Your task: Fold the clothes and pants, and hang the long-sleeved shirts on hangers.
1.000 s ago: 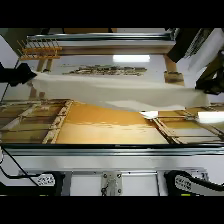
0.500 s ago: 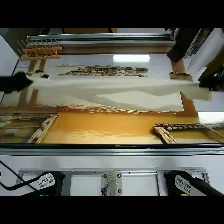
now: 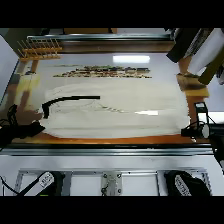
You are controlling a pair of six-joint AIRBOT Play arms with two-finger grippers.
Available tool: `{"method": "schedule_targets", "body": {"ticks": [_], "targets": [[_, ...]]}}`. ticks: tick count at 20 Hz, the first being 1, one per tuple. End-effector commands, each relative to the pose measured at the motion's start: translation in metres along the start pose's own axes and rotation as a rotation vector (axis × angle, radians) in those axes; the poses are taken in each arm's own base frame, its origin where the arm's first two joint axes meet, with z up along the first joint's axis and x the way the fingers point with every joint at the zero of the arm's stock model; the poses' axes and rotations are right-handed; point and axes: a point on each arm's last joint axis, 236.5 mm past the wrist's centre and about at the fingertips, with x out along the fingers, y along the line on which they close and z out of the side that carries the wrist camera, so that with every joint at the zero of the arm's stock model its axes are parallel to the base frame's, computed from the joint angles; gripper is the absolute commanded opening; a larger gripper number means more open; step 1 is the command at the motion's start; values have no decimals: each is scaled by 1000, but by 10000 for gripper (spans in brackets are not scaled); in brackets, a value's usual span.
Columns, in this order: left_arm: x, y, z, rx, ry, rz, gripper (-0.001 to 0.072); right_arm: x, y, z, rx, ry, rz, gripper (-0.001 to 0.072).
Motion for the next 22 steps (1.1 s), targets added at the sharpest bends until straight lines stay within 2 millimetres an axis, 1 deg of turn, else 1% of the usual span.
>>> {"method": "schedule_targets", "body": {"ticks": [1,3,4,5,6,7,8,9,12,13,14,15,16,17,20,22], "targets": [[7,8,-22,17,36,8,17,6,9,-35,-11,79,16,15],[7,8,-22,16,34,8,17,5,9,-41,-11,105,19,25],[7,8,-22,16,35,8,17,5,9,-44,-11,117,19,57],[7,7,-22,16,35,6,17,5,10,-46,-10,126,20,313],[7,7,-22,17,35,7,17,3,9,-46,-10,131,19,656],[7,7,-22,17,35,7,17,-1,6,-44,-7,133,13,699],[7,7,-22,17,35,6,17,-7,1,-37,-3,120,0,699],[7,6,-22,17,36,5,17,-15,-6,-25,13,89,-17,699],[8,6,-22,16,37,5,17,-46,-33,17,185,-38,-64,699],[8,6,-22,16,37,5,17,-52,-45,23,248,-55,-74,699],[8,6,-22,17,37,5,17,-54,-56,26,308,-55,-73,699],[8,6,-22,17,37,5,17,-52,-67,25,371,-42,-66,699],[8,6,-22,16,37,5,17,-46,-73,21,433,-21,-41,699],[8,7,-22,16,36,6,17,-36,-73,17,479,-1,14,699],[8,7,-22,16,35,5,17,-3,-56,14,591,56,236,700],[8,6,-22,16,36,5,17,22,-51,11,623,98,302,699]]}}
